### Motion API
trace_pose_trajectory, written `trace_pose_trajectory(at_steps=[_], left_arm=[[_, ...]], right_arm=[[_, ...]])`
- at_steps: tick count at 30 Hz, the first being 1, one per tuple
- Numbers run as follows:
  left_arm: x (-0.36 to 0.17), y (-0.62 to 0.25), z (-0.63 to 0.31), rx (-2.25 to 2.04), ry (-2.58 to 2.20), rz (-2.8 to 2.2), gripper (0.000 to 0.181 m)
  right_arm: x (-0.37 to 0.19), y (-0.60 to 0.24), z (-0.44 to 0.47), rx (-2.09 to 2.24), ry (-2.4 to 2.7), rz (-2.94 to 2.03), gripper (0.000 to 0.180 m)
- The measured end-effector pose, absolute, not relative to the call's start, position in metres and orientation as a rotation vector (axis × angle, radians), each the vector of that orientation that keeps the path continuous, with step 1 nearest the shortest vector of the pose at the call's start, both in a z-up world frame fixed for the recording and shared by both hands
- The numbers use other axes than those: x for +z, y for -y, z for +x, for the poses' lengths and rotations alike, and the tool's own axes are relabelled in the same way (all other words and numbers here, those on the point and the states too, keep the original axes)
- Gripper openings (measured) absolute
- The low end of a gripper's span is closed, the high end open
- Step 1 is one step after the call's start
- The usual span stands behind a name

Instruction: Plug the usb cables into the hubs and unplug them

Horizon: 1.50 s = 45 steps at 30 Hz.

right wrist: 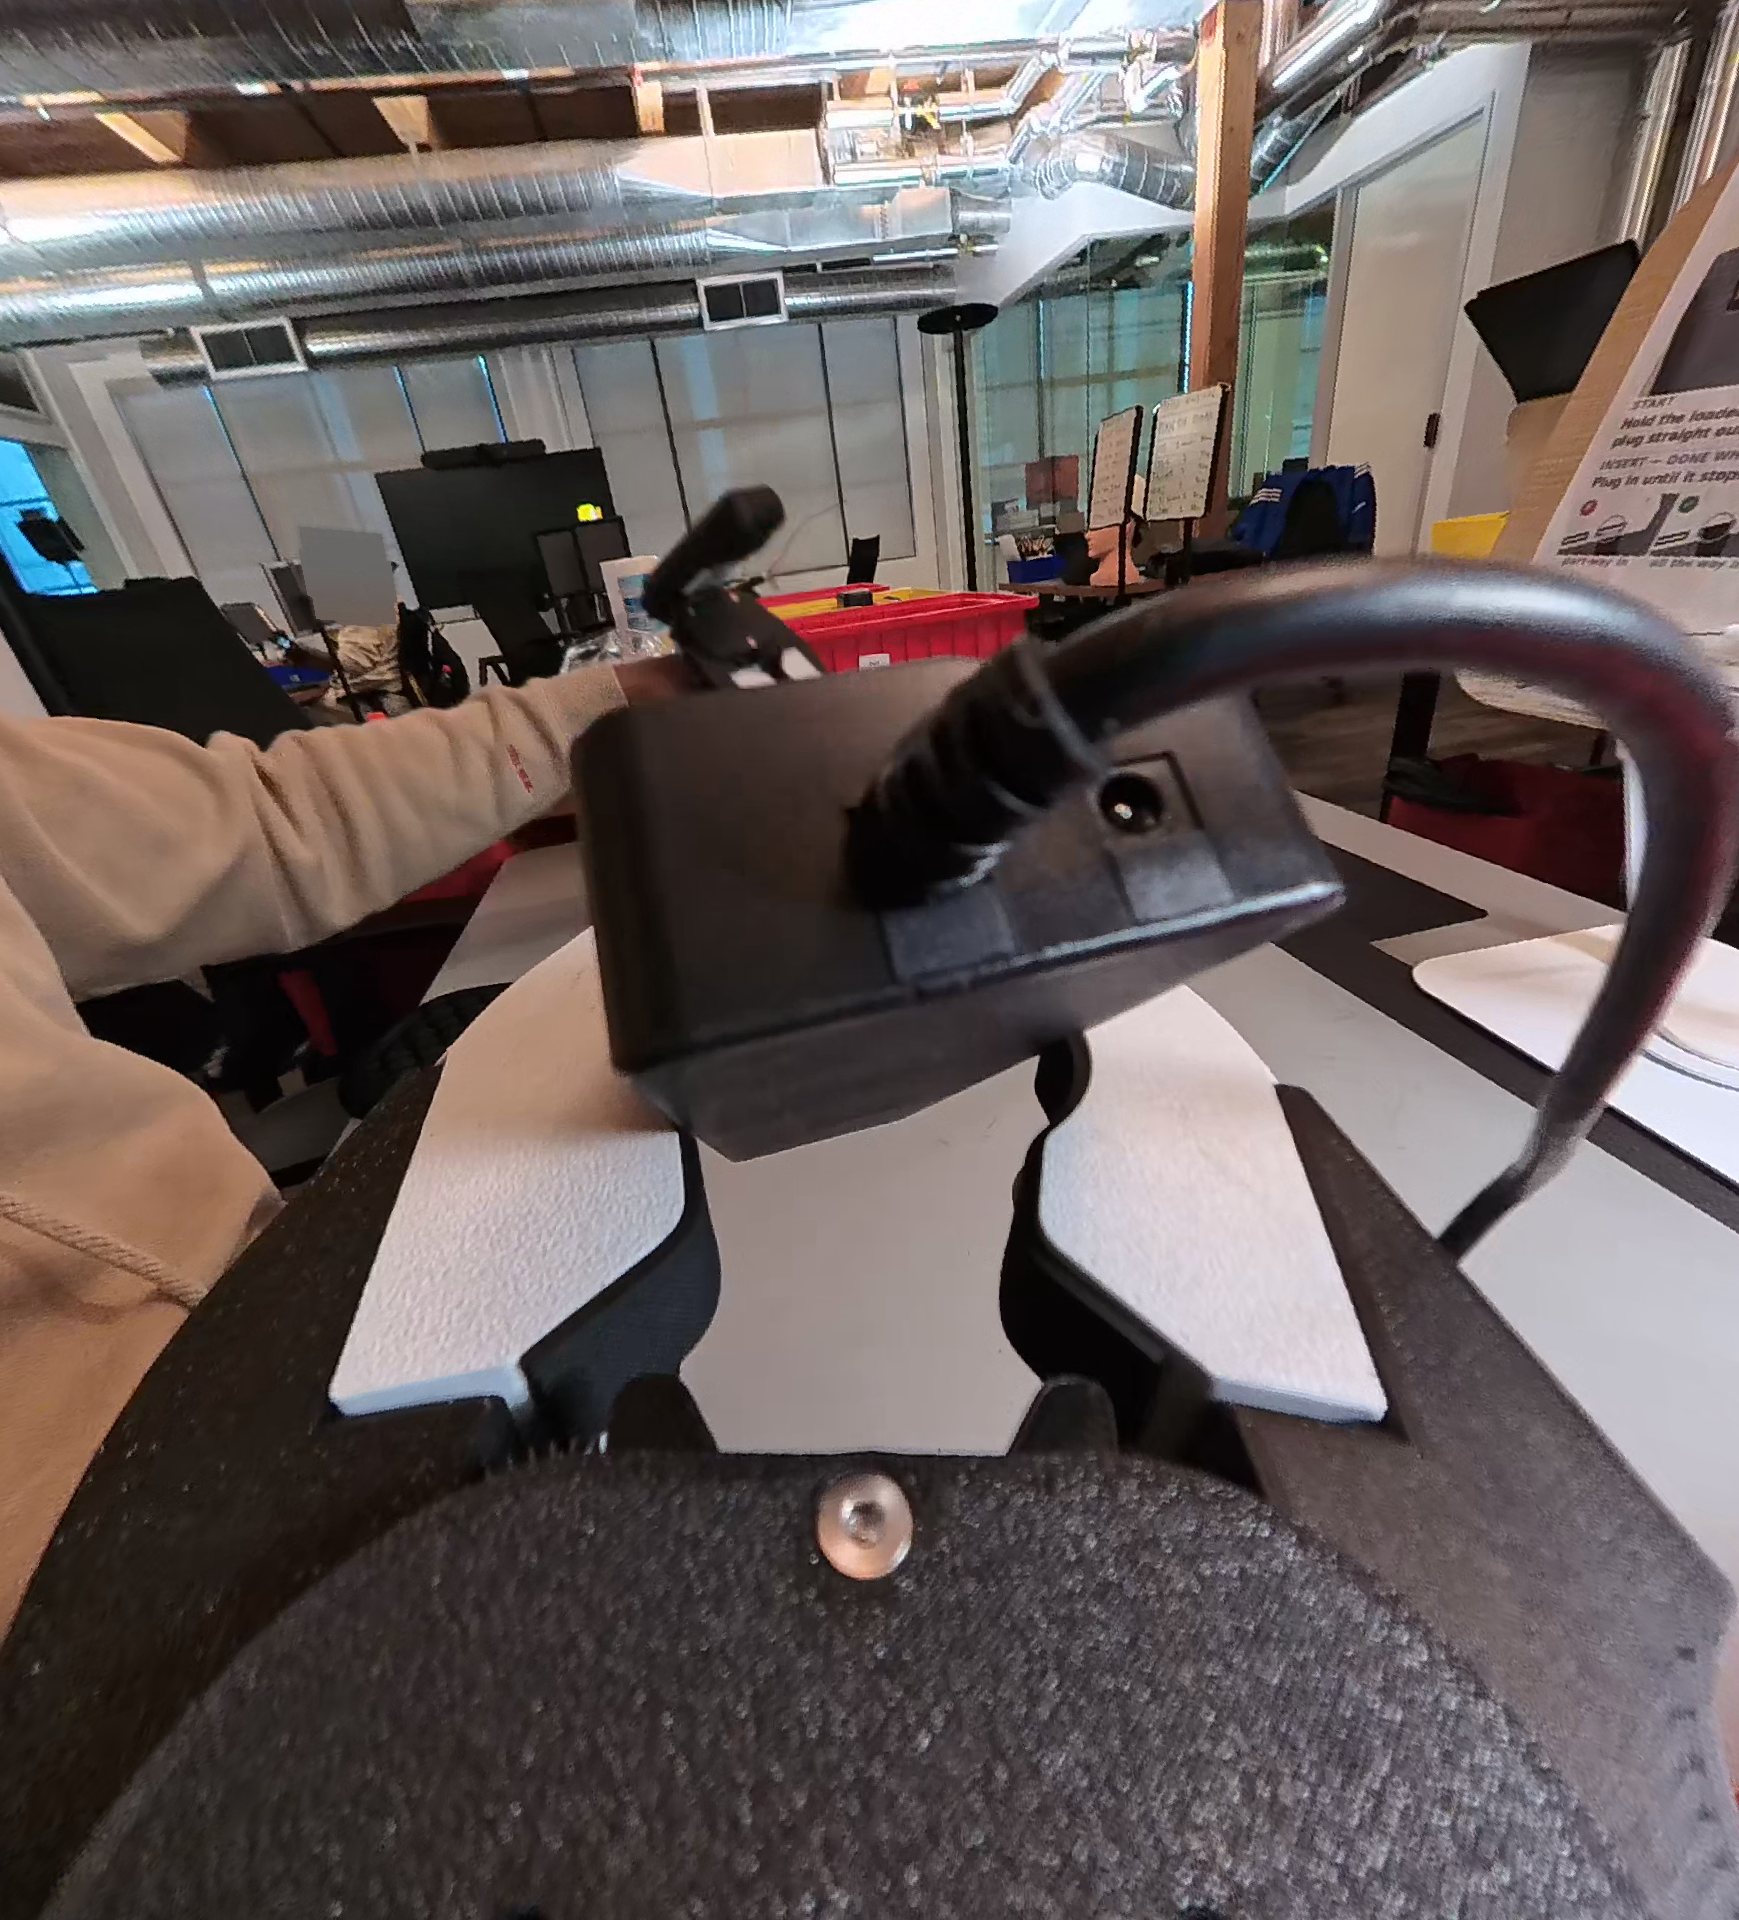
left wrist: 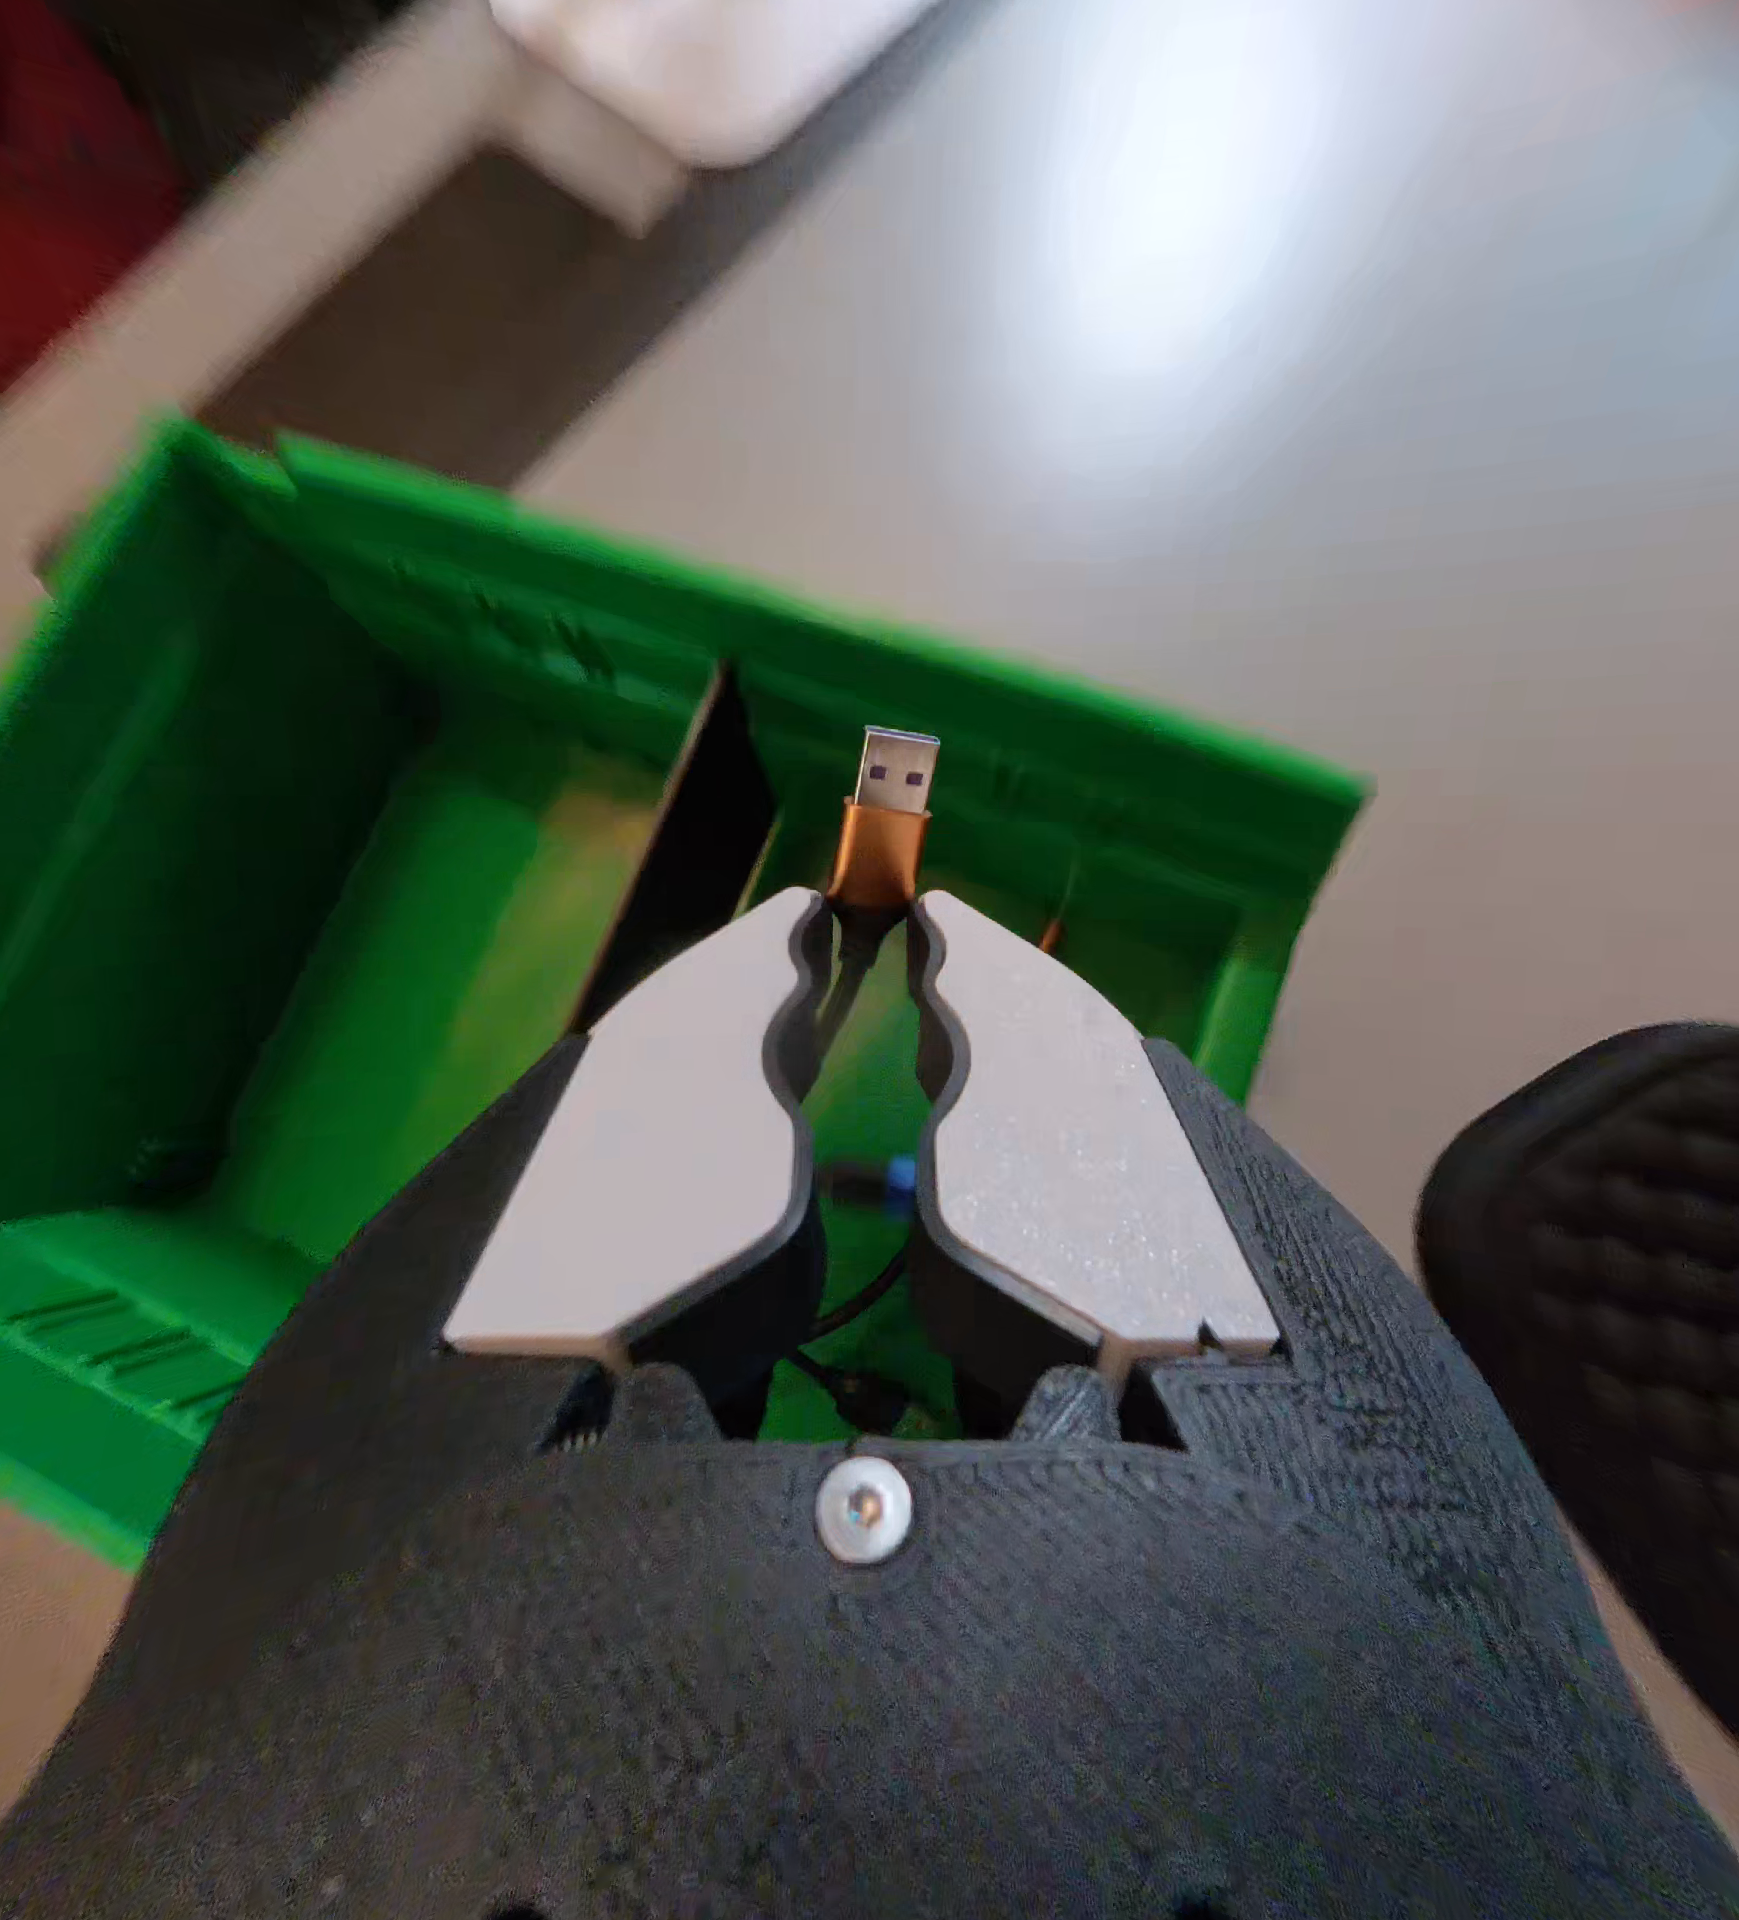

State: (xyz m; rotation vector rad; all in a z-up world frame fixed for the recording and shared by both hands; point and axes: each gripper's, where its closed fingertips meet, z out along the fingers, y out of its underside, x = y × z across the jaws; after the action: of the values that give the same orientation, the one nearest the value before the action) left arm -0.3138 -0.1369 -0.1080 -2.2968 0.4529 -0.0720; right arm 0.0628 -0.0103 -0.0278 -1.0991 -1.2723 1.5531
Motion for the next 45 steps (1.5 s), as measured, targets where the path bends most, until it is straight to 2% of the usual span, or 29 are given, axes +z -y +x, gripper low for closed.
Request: trace_pose_trajectory(at_steps=[7, 14, 19, 25, 30, 35, 41, 45], left_arm=[[0.004, 0.147, -0.29, -0.01, -0.488, -1.959, 0.015], [0.052, 0.15, -0.208, -0.087, -0.643, -1.844, 0.015], [0.021, 0.144, -0.126, -0.32, -0.781, -1.874, 0.014], [-0.062, 0.125, -0.054, -0.626, -0.851, -1.958, 0.014], [-0.129, 0.102, -0.022, -0.799, -0.844, -2.038, 0.014], [-0.17, 0.085, -0.005, -0.804, -0.856, -2.09, 0.015], [-0.171, 0.078, -0.012, -0.708, -0.839, -2.055, 0.014], [-0.126, 0.049, -0.051, -0.304, -0.74, -1.924, 0.014]], right_arm=[[-0.025, 0.013, 0.063, 1.532, 1.274, -1.083, 0.065], [-0.022, 0.017, 0.068, 1.585, 1.275, -1.037, 0.065], [-0.021, 0.027, 0.073, 1.644, 1.319, -0.966, 0.067], [-0.028, 0.036, 0.071, 1.66, 1.386, -0.948, 0.067], [-0.033, 0.04, 0.069, 1.674, 1.415, -0.955, 0.067], [-0.039, 0.042, 0.069, 1.653, 1.437, -0.967, 0.067], [-0.045, 0.038, 0.067, 1.632, 1.443, -0.994, 0.067], [-0.046, 0.032, 0.066, 1.618, 1.419, -1.016, 0.067]])
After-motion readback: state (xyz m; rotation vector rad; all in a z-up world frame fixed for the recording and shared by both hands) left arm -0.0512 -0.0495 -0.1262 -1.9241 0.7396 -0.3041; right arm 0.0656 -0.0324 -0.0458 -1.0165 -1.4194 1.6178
